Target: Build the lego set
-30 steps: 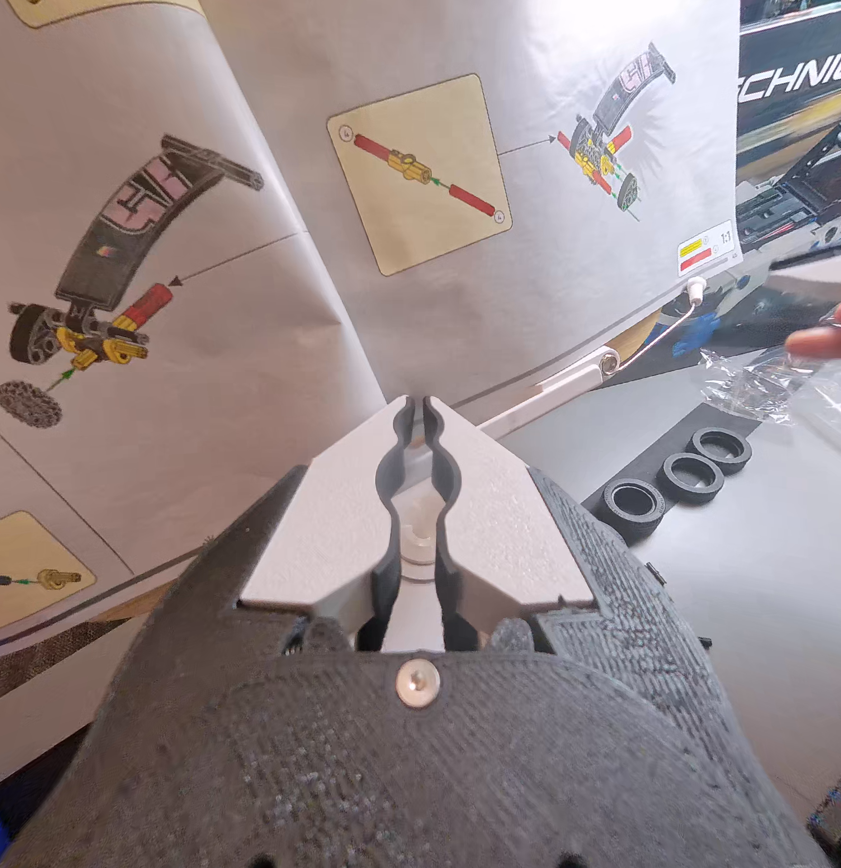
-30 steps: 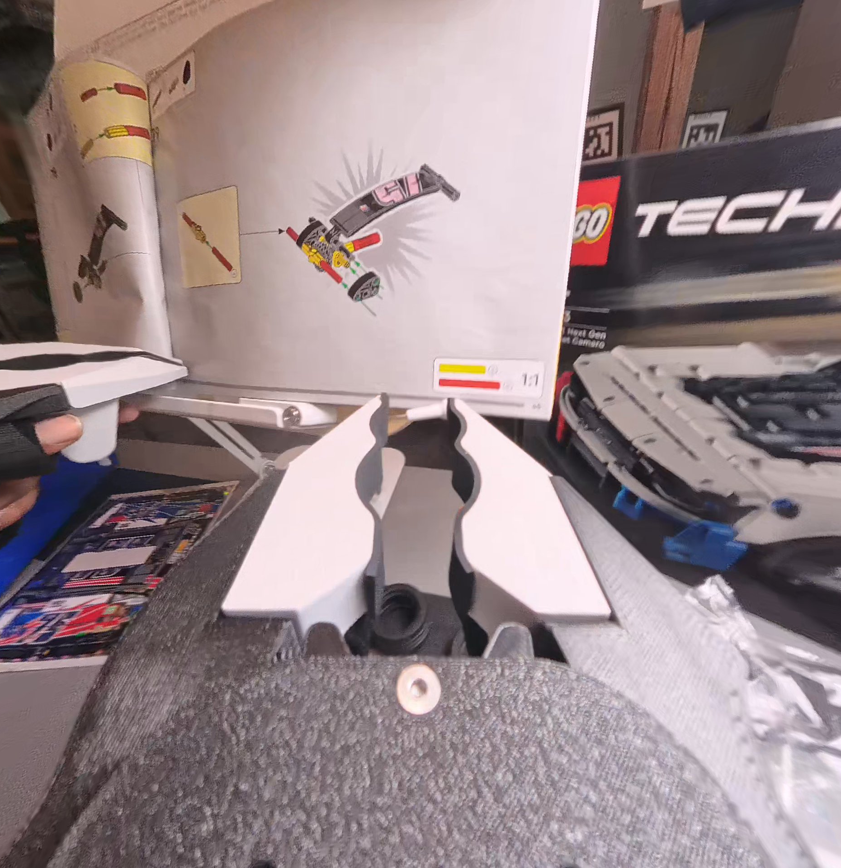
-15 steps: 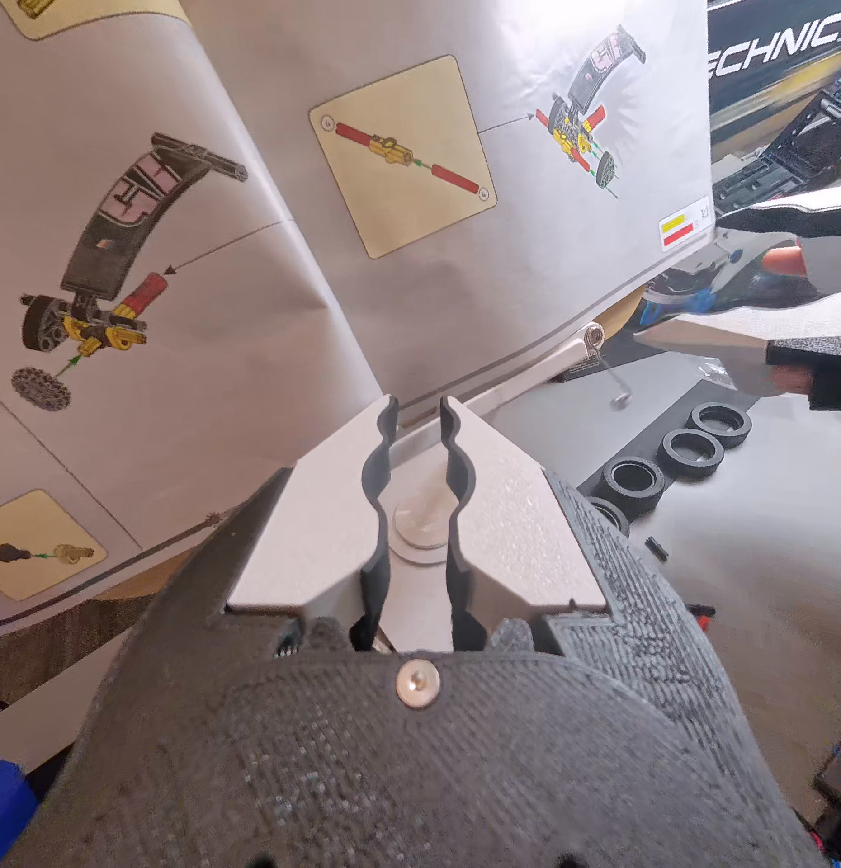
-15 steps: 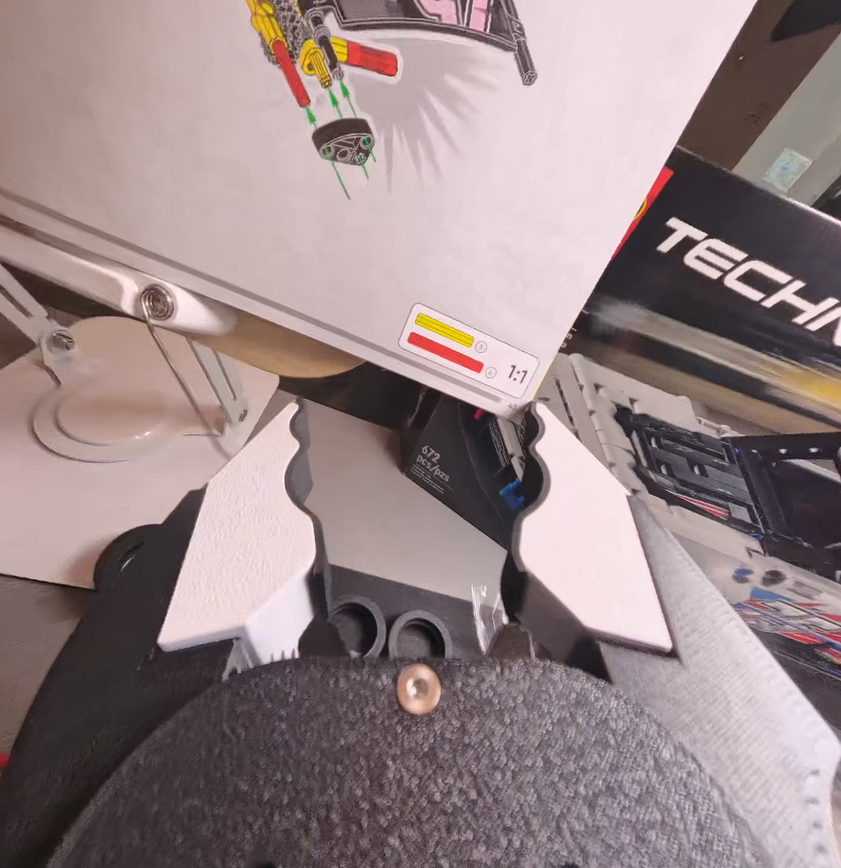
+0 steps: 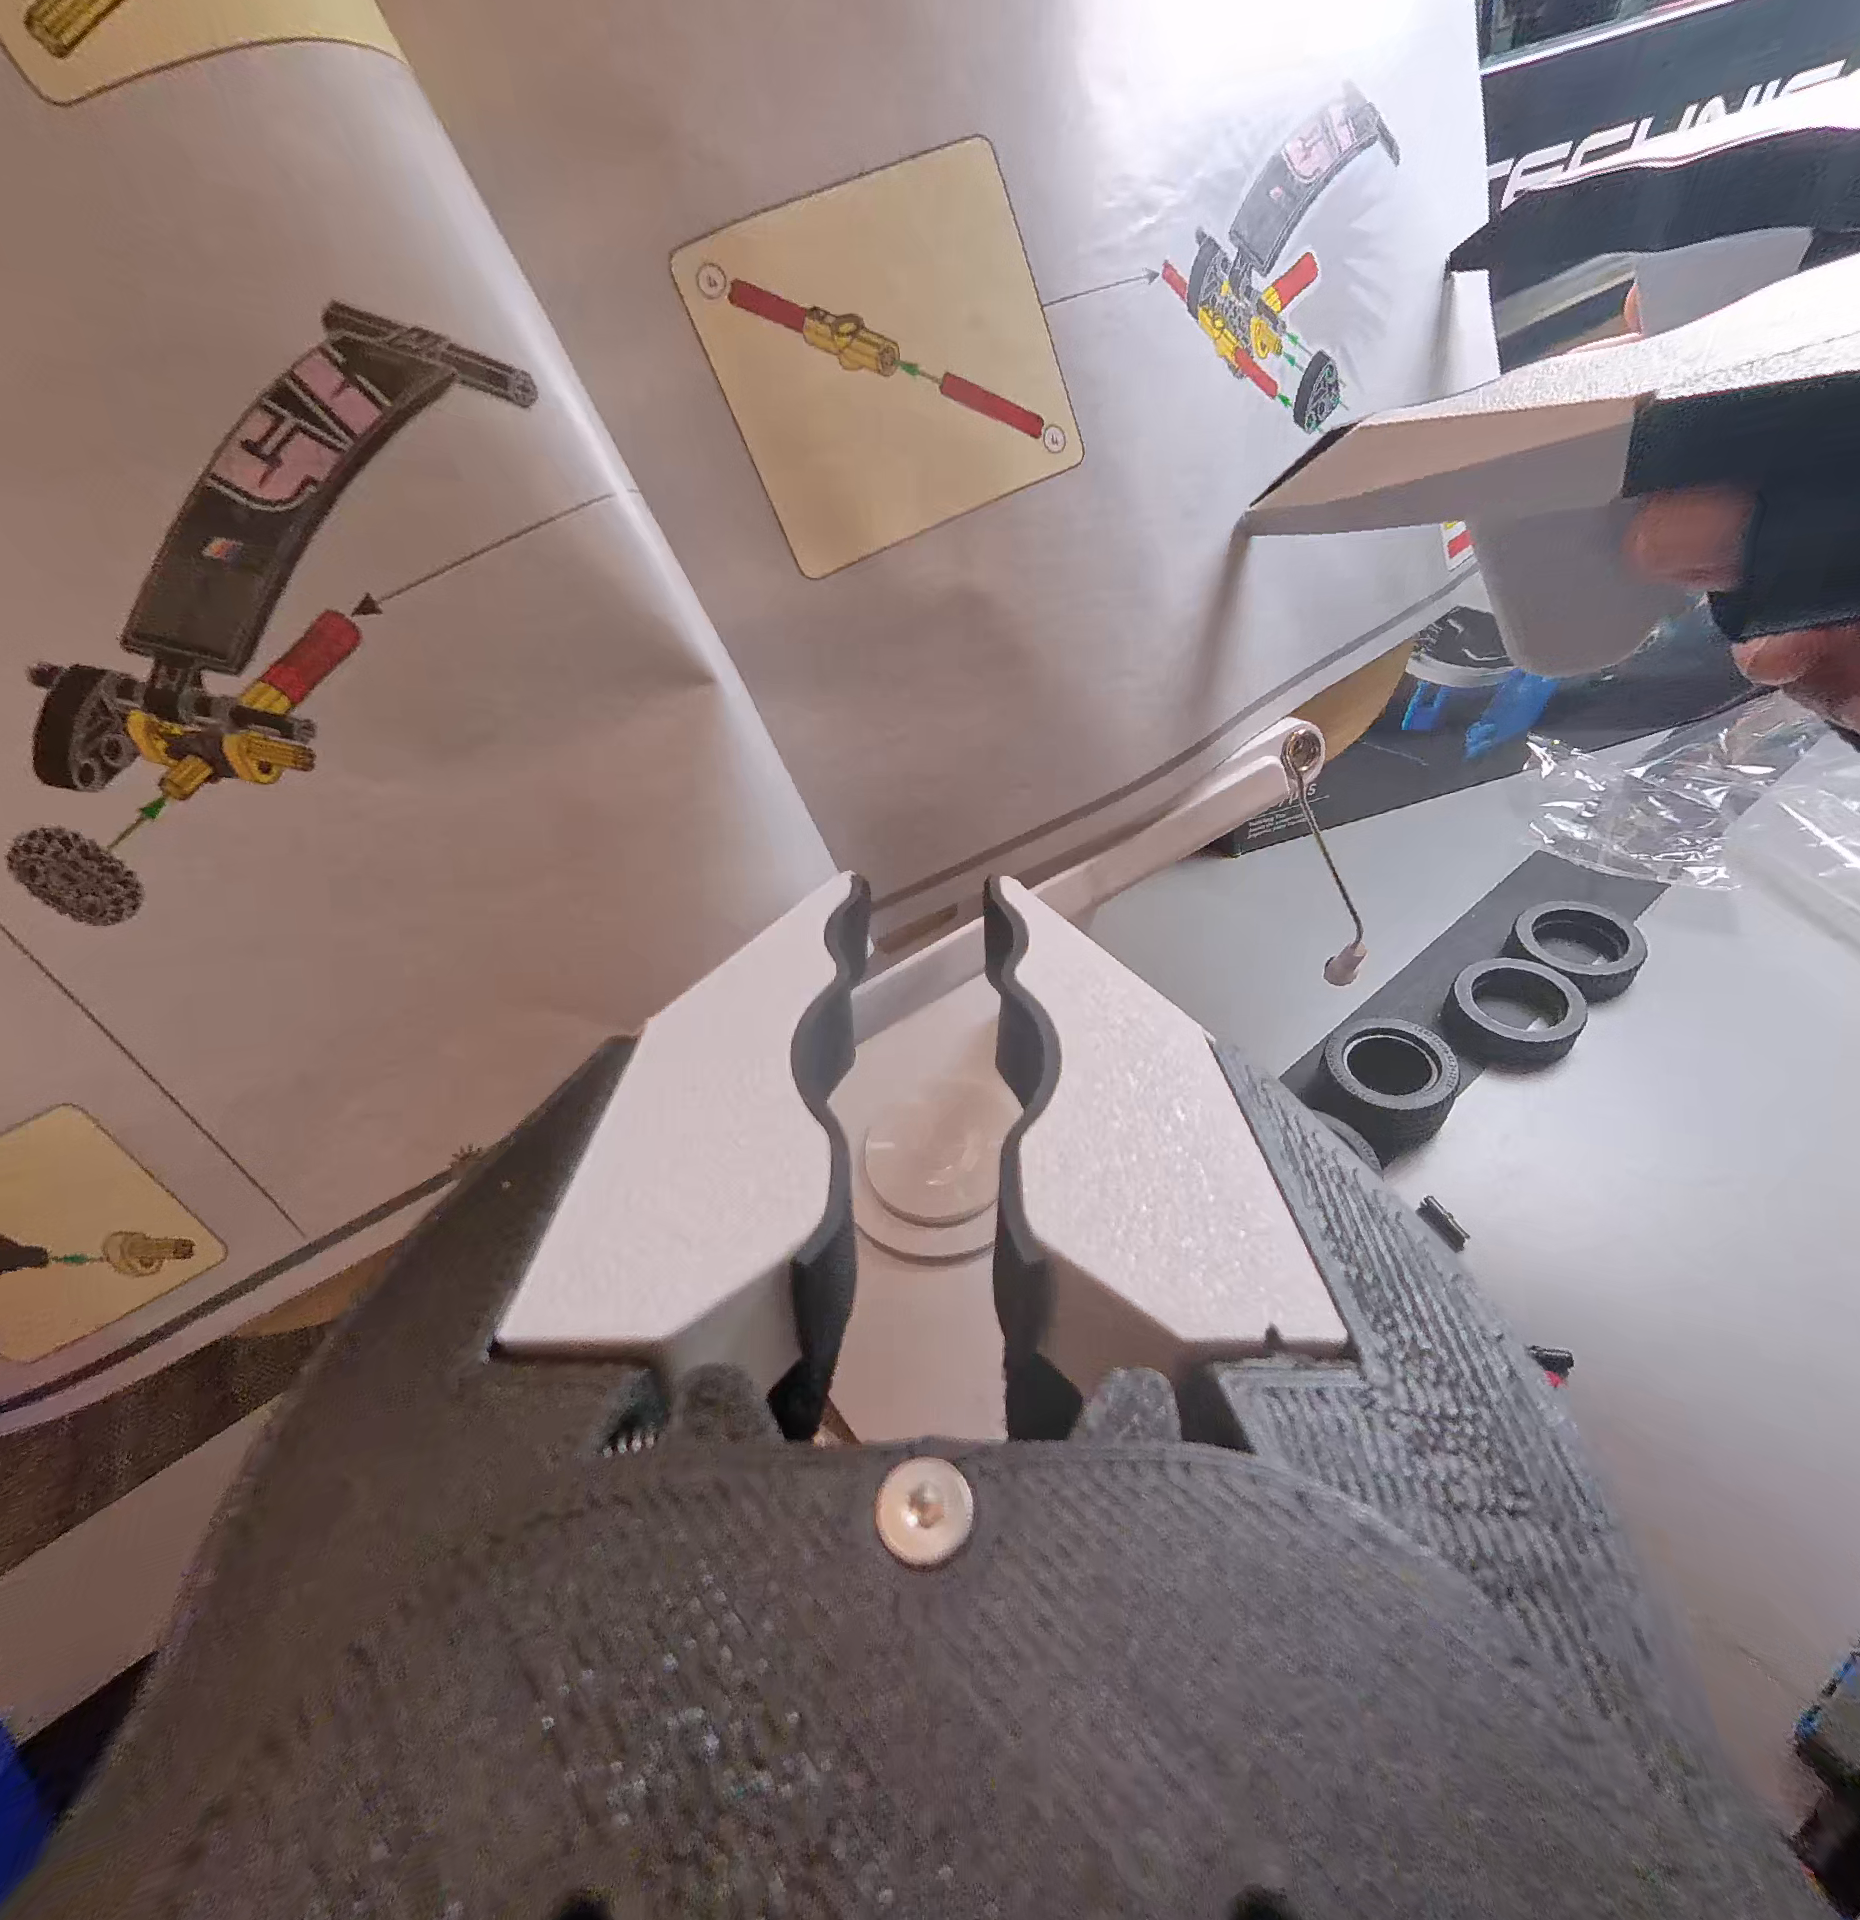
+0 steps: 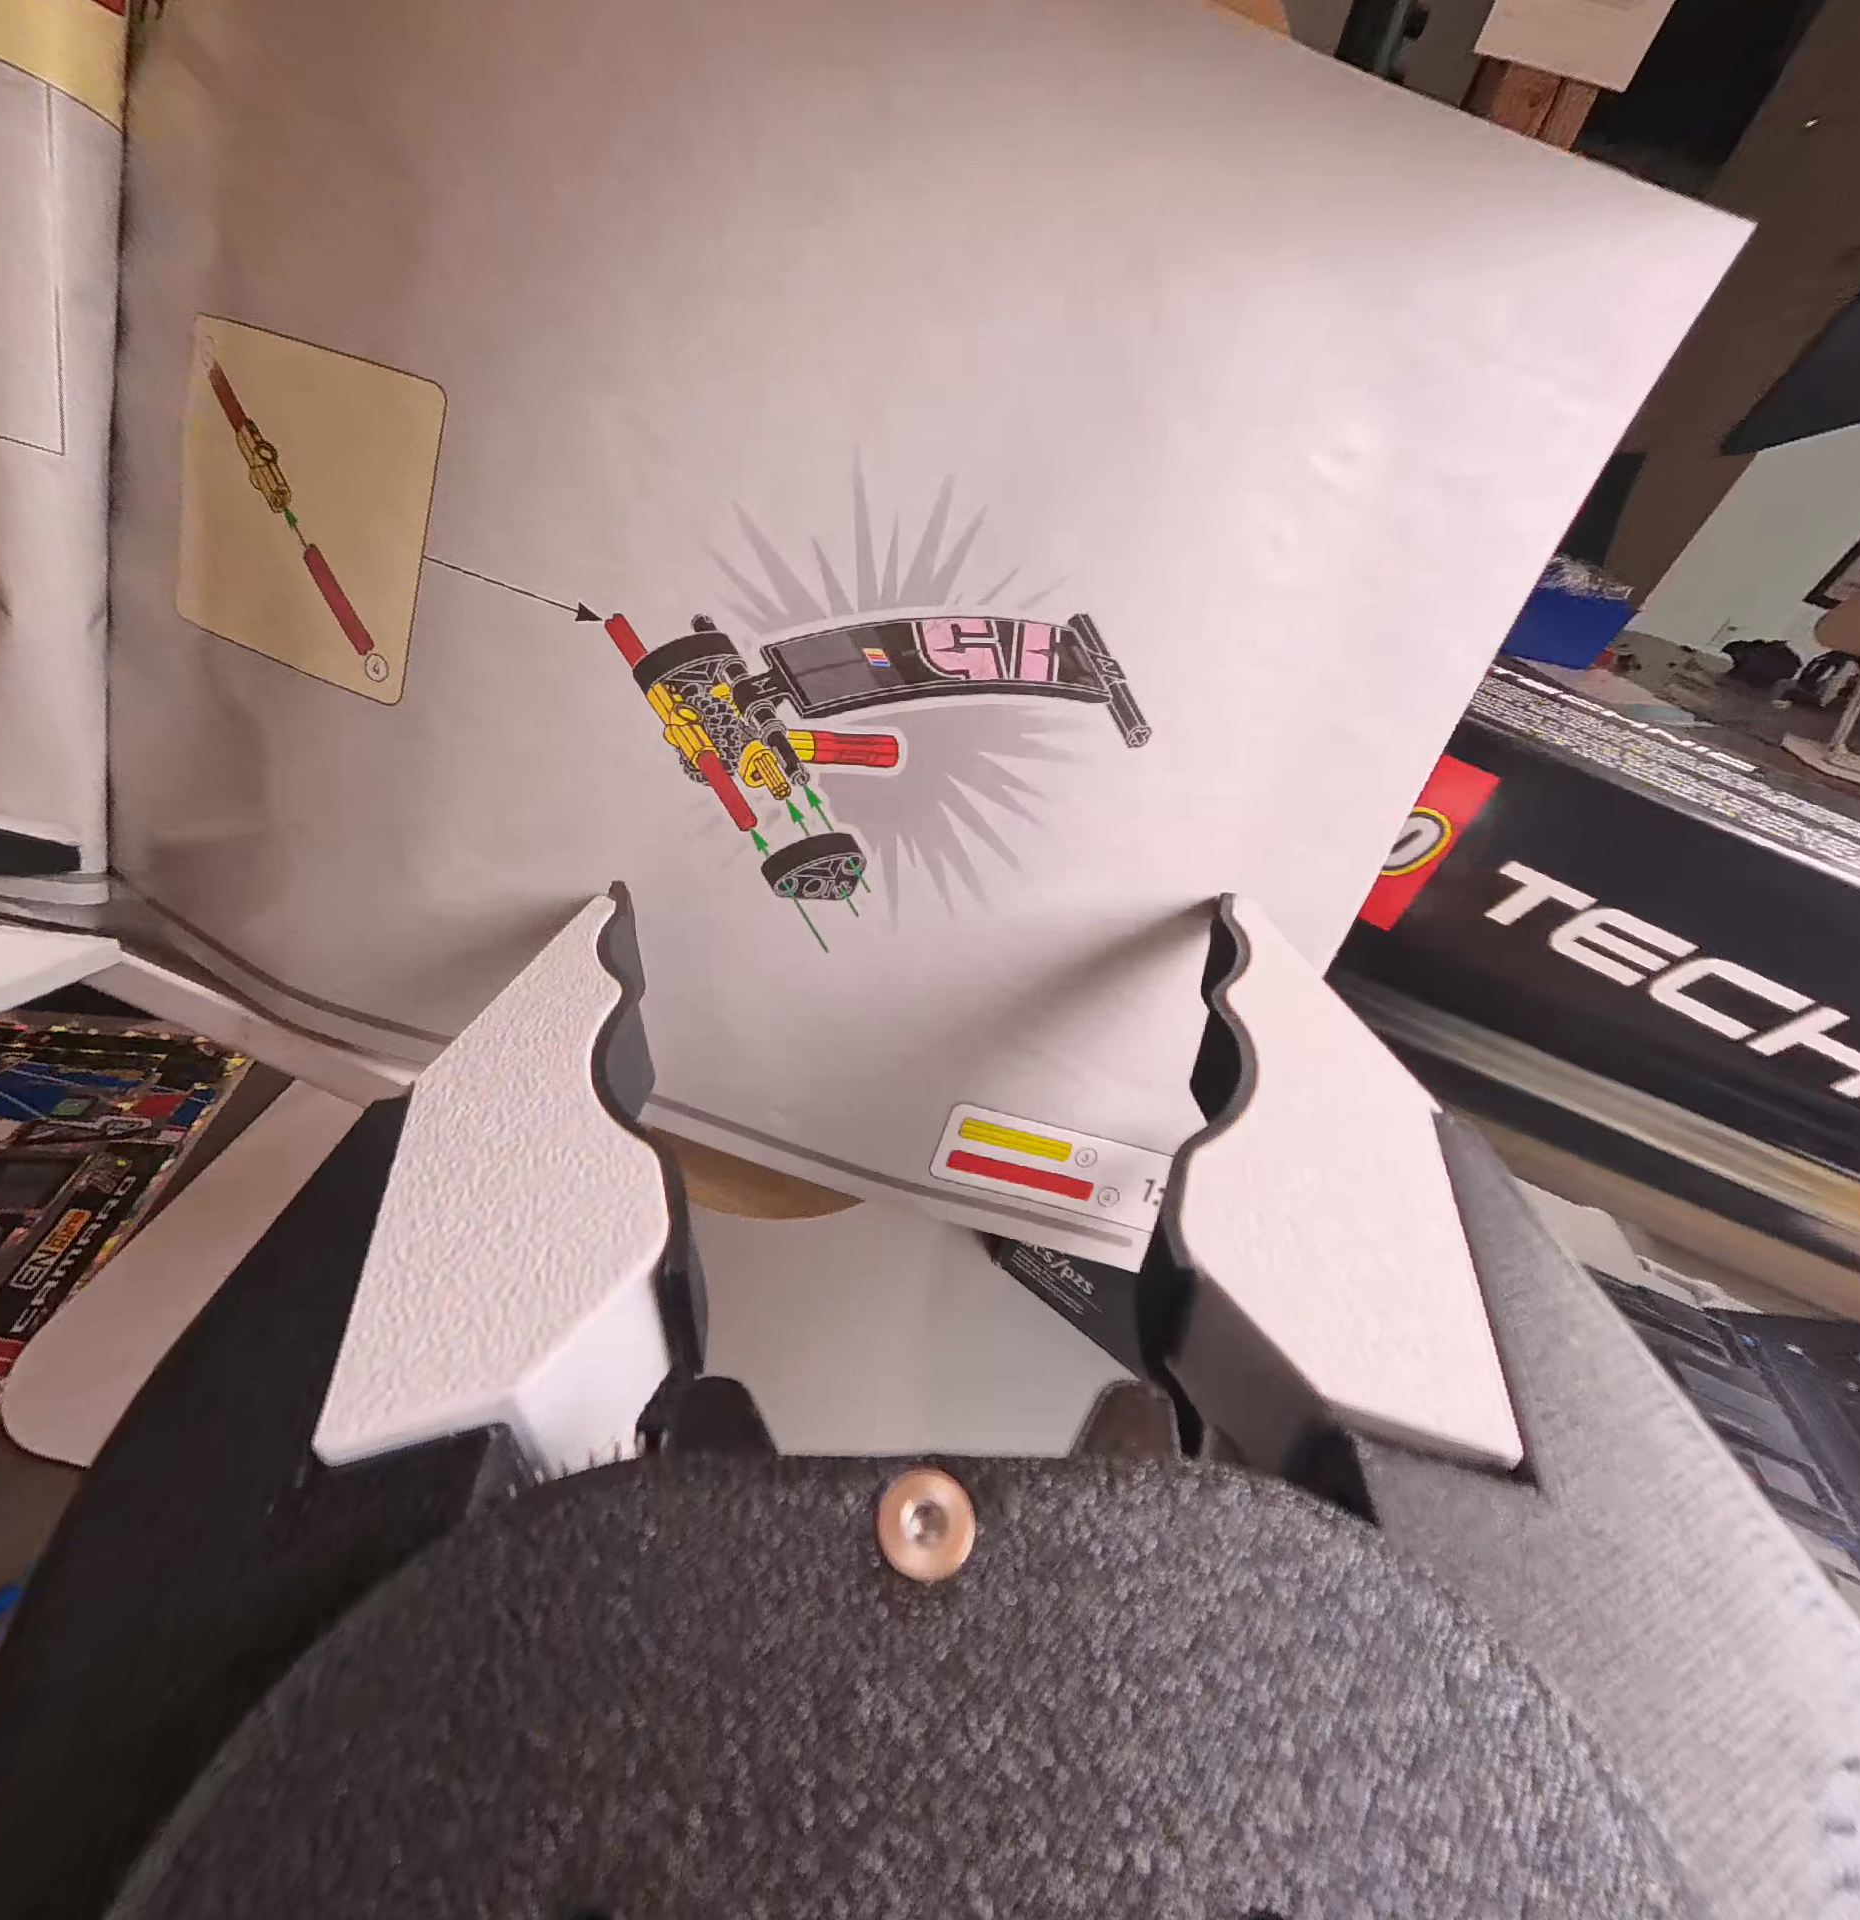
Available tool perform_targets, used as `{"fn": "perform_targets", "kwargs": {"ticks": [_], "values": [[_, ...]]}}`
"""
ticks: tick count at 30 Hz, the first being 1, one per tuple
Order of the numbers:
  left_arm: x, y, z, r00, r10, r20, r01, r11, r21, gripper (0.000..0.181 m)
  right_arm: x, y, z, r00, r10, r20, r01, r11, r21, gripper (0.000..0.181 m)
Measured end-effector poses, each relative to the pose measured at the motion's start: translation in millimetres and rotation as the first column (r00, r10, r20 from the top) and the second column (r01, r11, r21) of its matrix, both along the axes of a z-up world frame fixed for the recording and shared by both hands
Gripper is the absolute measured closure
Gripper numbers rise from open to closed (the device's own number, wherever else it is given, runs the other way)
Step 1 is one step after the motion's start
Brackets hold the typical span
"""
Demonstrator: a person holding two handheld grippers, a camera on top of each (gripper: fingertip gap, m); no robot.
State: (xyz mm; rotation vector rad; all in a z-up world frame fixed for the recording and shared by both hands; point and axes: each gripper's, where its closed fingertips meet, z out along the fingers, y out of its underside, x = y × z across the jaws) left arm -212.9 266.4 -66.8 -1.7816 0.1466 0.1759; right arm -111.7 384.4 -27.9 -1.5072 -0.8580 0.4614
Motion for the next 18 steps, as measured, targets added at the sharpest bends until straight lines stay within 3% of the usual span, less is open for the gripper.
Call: {"fn": "perform_targets", "kwargs": {"ticks": [1, 7, 9, 11, 14, 15, 18], "values": [[0, 0, -1, 1.000, -0.002, -0.001, 0.002, 1.000, -0.003, 0.161, -1, -1, 0, 1.000, -0.001, -0.006, 0.001, 1.000, -0.004, 0.076], [3, 3, -3, 1.000, -0.001, 0.010, 0.001, 1.000, -0.008, 0.160, -2, -6, -1, 1.000, -0.006, 0.011, 0.006, 1.000, 0.002, 0.089], [5, 3, -3, 1.000, -0.002, 0.017, 0.002, 1.000, -0.008, 0.158, 1, -7, 2, 0.999, -0.024, 0.024, 0.023, 0.999, 0.035, 0.113], [8, 3, -2, 1.000, -0.008, 0.021, 0.008, 1.000, -0.005, 0.157, 2, -14, 1, 0.998, -0.004, 0.056, -0.001, 0.997, 0.079, 0.157], [14, 1, 5, 0.998, -0.031, 0.046, 0.031, 0.999, 0.015, 0.154, -1, -26, -6, 0.994, 0.068, 0.091, -0.076, 0.993, 0.095, 0.168], [16, 0, 9, 0.998, -0.040, 0.057, 0.038, 0.999, 0.021, 0.153, 3, -24, 0, 0.996, 0.051, 0.070, -0.060, 0.989, 0.133, 0.163], [19, 0, 16, 0.997, -0.043, 0.057, 0.042, 0.999, 0.022, 0.152, 6, -11, 27, 0.999, 0.042, -0.019, -0.038, 0.984, 0.172, 0.117]]}}
